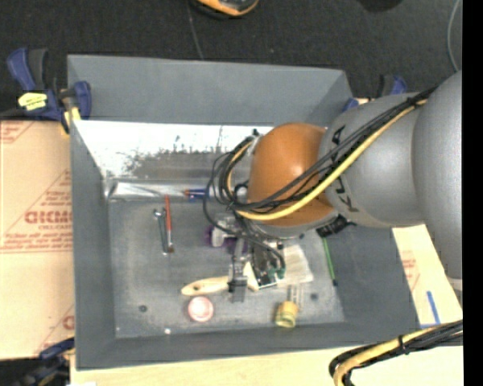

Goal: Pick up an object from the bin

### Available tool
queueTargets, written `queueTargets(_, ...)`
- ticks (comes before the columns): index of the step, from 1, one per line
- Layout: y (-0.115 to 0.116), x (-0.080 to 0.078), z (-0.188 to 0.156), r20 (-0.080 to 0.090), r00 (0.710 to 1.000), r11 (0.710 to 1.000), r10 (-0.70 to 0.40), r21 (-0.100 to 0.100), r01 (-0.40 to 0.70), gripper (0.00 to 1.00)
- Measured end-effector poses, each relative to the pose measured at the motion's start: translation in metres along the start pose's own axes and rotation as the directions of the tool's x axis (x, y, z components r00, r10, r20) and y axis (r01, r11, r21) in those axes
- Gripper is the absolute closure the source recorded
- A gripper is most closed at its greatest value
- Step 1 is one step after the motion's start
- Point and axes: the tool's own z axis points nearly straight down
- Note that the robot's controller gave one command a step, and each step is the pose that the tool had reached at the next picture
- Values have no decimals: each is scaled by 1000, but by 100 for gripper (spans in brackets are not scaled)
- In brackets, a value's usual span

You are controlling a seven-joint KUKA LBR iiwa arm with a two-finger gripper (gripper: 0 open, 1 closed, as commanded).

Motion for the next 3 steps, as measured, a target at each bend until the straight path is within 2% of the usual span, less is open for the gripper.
queueTargets(1, 0, -2, -4, 8, 1000, 1000, 2, -1, -2, 0)
queueTargets(2, -3, -26, -11, 8, 1000, 1000, 31, -2, -31, 0)
queueTargets(3, 1, -67, -42, 9, 999, 999, 41, -3, -41, 0)
